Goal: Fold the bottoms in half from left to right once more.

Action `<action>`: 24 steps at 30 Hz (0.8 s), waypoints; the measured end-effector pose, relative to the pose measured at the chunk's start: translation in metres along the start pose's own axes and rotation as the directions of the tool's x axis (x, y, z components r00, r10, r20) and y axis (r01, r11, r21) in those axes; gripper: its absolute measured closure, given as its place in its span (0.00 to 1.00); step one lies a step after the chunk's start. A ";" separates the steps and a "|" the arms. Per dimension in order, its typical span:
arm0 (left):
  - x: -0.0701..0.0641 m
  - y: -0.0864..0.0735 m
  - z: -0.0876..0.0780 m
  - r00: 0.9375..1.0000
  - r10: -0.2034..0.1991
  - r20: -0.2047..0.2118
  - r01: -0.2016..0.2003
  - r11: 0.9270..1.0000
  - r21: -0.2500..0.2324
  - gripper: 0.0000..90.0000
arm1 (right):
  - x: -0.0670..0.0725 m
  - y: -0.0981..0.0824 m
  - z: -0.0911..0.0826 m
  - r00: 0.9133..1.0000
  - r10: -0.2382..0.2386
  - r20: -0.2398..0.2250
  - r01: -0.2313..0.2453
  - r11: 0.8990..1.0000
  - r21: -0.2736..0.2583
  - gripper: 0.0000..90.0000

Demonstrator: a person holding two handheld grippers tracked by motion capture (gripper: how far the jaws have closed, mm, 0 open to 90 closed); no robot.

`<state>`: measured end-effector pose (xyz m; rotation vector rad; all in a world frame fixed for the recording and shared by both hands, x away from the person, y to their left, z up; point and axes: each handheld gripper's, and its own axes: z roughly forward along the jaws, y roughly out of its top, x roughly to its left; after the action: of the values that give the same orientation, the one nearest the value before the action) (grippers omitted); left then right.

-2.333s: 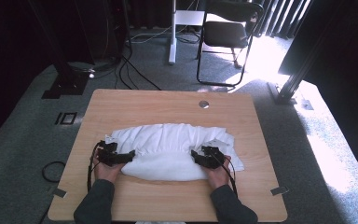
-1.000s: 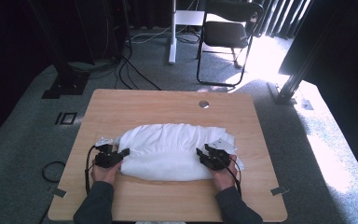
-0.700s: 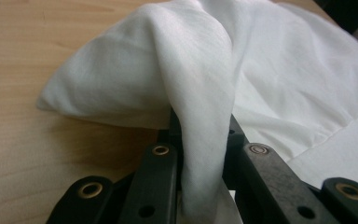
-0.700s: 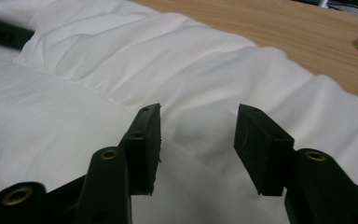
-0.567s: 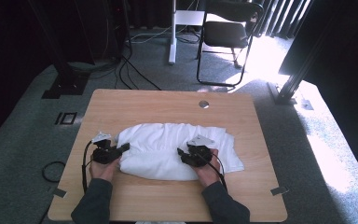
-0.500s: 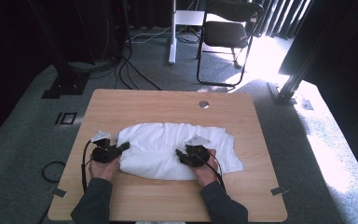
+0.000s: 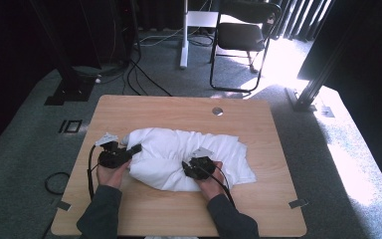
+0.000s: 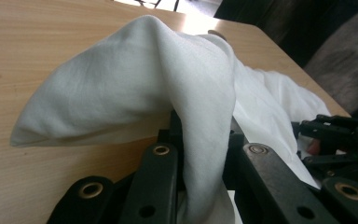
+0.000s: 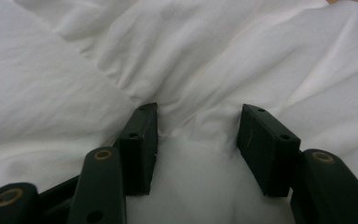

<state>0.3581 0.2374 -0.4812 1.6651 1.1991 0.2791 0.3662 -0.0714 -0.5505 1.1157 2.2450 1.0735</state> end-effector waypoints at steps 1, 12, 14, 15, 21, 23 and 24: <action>-0.001 0.002 0.000 1.000 0.003 0.003 -0.003 1.000 -0.001 0.92 | 0.001 0.000 0.001 1.000 0.006 0.000 -0.006 1.000 -0.006 0.53; -0.012 0.018 -0.002 0.999 0.038 0.022 -0.038 0.999 -0.025 0.92 | 0.009 0.004 0.008 0.999 0.023 -0.024 -0.023 1.000 -0.015 0.53; -0.014 0.021 -0.003 0.999 0.041 0.029 -0.040 0.999 -0.034 0.92 | 0.012 0.005 0.011 0.999 0.027 -0.032 -0.027 0.999 -0.018 0.53; -0.014 0.021 -0.003 0.999 0.041 0.029 -0.040 0.999 -0.034 0.92 | 0.014 0.006 0.012 0.999 0.028 -0.036 -0.029 0.999 -0.021 0.53; -0.022 0.028 -0.003 0.997 0.066 0.045 -0.064 0.997 -0.047 0.92 | 0.023 0.010 0.017 0.998 0.027 -0.054 -0.028 0.999 -0.024 0.53; -0.024 0.029 -0.003 0.996 0.080 0.041 -0.078 0.996 -0.052 0.92 | 0.028 0.012 0.020 0.998 0.024 -0.063 -0.026 0.999 -0.027 0.53; -0.024 0.030 -0.003 0.996 0.082 0.039 -0.080 0.996 -0.049 0.92 | 0.031 0.015 0.021 0.996 0.024 -0.081 -0.025 0.999 -0.020 0.53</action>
<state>0.3617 0.2199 -0.4470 1.6723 1.0884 0.3201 0.3683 -0.0316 -0.5521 1.1125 2.2817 1.1693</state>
